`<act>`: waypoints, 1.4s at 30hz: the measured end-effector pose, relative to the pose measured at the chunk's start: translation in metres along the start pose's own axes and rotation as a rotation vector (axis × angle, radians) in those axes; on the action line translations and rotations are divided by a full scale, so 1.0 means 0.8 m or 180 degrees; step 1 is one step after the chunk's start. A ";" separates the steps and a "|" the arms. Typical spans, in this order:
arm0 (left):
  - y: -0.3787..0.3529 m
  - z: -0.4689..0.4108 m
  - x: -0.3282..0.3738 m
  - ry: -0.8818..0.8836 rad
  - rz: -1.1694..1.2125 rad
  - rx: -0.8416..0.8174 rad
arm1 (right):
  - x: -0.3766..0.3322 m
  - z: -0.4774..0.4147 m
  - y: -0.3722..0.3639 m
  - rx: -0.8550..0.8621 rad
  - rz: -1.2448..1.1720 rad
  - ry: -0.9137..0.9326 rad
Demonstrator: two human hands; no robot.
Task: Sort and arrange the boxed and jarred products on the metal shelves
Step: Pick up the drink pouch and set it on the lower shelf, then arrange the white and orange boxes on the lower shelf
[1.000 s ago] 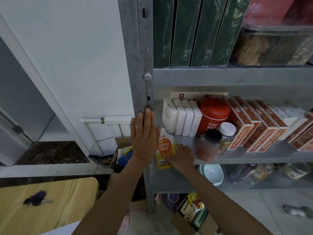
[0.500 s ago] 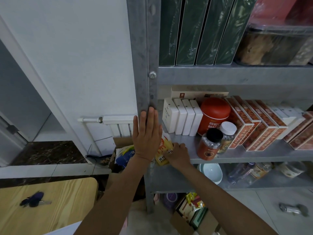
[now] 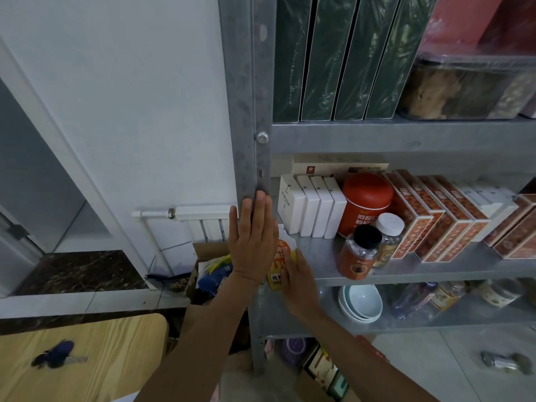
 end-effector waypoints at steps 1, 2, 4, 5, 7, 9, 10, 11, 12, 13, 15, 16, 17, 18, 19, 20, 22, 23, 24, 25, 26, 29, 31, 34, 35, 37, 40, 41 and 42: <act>0.000 -0.001 0.000 -0.0003 -0.0025 -0.0003 | 0.001 0.000 0.000 -0.0007 0.0021 -0.0042; 0.001 -0.001 0.000 -0.0009 -0.0041 -0.0005 | 0.001 0.000 0.001 -0.0041 0.0009 -0.0118; 0.002 -0.001 0.001 -0.0010 -0.0053 -0.0006 | 0.005 -0.001 0.001 -0.0050 -0.0123 -0.0280; 0.003 -0.001 0.000 0.0002 -0.0045 -0.0009 | 0.007 -0.001 0.003 0.0007 -0.0197 -0.0385; 0.003 0.000 0.000 0.0012 -0.0049 -0.0033 | 0.010 -0.009 0.022 0.0423 -0.0355 -0.0521; 0.002 0.001 0.000 0.0000 -0.0069 -0.0069 | 0.006 -0.024 0.059 0.1126 -0.0515 -0.0490; 0.002 0.001 0.000 -0.0005 -0.0068 -0.0074 | -0.001 -0.032 0.082 0.1495 -0.0489 -0.0410; 0.003 0.001 0.000 -0.0009 -0.0058 -0.0067 | -0.007 -0.041 0.103 0.1847 -0.0340 -0.0291; 0.003 0.002 0.000 -0.0008 -0.0038 -0.0059 | -0.014 -0.052 0.122 0.2115 -0.0114 -0.0165; 0.002 0.002 0.000 -0.0002 -0.0013 -0.0061 | -0.021 -0.063 0.137 0.2256 0.0119 -0.0046; 0.001 0.003 0.000 0.0009 0.0022 -0.0079 | -0.031 -0.090 0.152 0.2057 0.0520 0.0104; 0.000 0.003 0.000 0.0019 0.0031 -0.0093 | -0.030 -0.104 0.151 0.1810 0.0683 0.0108; -0.001 0.004 -0.001 0.0033 0.0036 -0.0111 | -0.028 -0.115 0.148 0.1576 0.0813 0.0097; -0.002 0.004 -0.001 0.0043 0.0034 -0.0124 | -0.026 -0.123 0.144 0.1450 0.0917 0.0100; -0.002 0.005 -0.002 0.0045 0.0028 -0.0134 | -0.025 -0.126 0.141 0.1414 0.0982 0.0117; -0.003 0.006 -0.002 0.0044 0.0026 -0.0145 | -0.025 -0.125 0.139 0.1445 0.1004 0.0138; -0.004 0.008 -0.002 0.0038 0.0035 -0.0159 | -0.028 -0.118 0.134 0.1582 0.0995 0.0159; -0.004 0.008 -0.002 0.0035 0.0037 -0.0156 | -0.029 -0.114 0.132 0.1664 0.0987 0.0145; -0.004 0.008 -0.002 0.0034 0.0038 -0.0153 | -0.029 -0.110 0.132 0.1745 0.0989 0.0121; -0.004 0.007 -0.003 0.0032 0.0037 -0.0158 | -0.029 -0.107 0.132 0.1808 0.1002 0.0090; -0.003 0.007 -0.003 0.0028 0.0030 -0.0174 | -0.030 -0.105 0.132 0.1858 0.1026 0.0069; -0.002 0.006 -0.003 0.0034 0.0032 -0.0247 | -0.028 -0.102 0.135 0.1952 0.1089 -0.0032; -0.001 0.006 -0.003 0.0032 0.0040 -0.0273 | -0.026 -0.100 0.139 0.2027 0.1143 -0.0086; -0.001 0.005 -0.002 -0.0027 0.0010 -0.0345 | -0.020 -0.104 0.142 0.2008 0.0729 -0.0034; -0.001 0.005 -0.001 -0.0060 -0.0015 -0.0372 | -0.019 -0.104 0.146 0.2053 0.0505 0.0018; -0.001 0.005 -0.001 -0.0102 -0.0035 -0.0417 | -0.020 -0.099 0.159 0.2279 -0.0062 0.0101; 0.000 0.003 -0.003 -0.0078 -0.0021 -0.0481 | -0.013 -0.078 0.189 0.2747 -0.1259 -0.0078; 0.001 0.002 -0.003 -0.0088 -0.0058 -0.0524 | -0.005 -0.069 0.198 0.2877 -0.1683 -0.0210; 0.002 0.001 -0.002 -0.0108 -0.0114 -0.0579 | 0.005 -0.060 0.205 0.2956 -0.2068 -0.0345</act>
Point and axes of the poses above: each hand's wrist, its own z-axis away from the middle knuckle, its own y-axis out of the back of the hand, x = y × z, the point moved 7 cm from there along -z, towards the middle knuckle, and after that the axes turned 10 degrees about x, right-handed, at the moved point
